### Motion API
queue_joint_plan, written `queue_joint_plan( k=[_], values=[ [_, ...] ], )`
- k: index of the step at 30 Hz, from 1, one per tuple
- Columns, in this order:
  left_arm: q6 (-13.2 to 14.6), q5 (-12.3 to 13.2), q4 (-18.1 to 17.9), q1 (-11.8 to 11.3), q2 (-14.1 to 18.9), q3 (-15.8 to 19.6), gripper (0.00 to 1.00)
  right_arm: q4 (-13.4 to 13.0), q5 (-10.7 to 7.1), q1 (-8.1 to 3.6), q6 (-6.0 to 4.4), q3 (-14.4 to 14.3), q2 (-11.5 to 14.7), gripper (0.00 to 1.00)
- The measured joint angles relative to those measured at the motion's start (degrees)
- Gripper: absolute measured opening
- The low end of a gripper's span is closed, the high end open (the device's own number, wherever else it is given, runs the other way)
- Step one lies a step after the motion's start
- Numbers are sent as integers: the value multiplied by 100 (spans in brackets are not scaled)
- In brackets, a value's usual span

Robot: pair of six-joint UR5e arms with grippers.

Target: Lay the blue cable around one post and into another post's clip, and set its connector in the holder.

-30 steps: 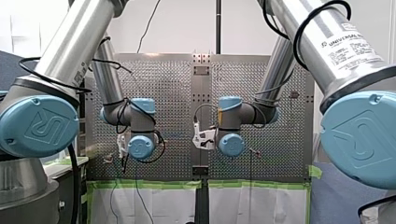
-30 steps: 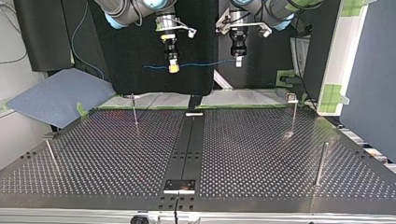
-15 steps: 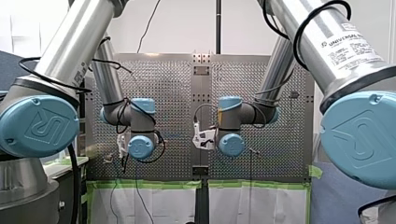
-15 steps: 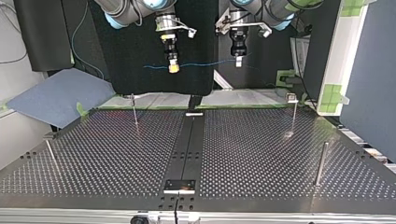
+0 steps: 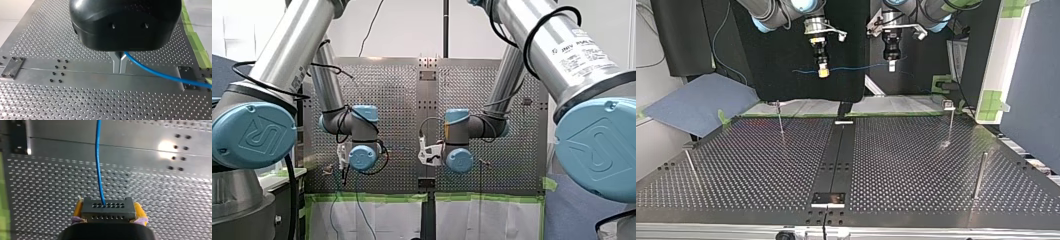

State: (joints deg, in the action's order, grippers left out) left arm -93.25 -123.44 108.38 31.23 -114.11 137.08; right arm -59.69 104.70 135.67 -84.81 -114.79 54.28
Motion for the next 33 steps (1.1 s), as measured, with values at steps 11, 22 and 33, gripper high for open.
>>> queue_joint_plan(
  k=[11, 22, 33],
  values=[
    [0, 0, 0, 0, 0, 0, 0, 0, -2, 0, -2, 3, -522, 2],
    [236, -251, -41, 250, -24, 65, 0, 0, -1, 0, -2, 4, -570, 2],
    [324, -834, -44, 763, -27, 71, 0, 0, -1, 0, -2, 4, -571, 2]
  ],
)
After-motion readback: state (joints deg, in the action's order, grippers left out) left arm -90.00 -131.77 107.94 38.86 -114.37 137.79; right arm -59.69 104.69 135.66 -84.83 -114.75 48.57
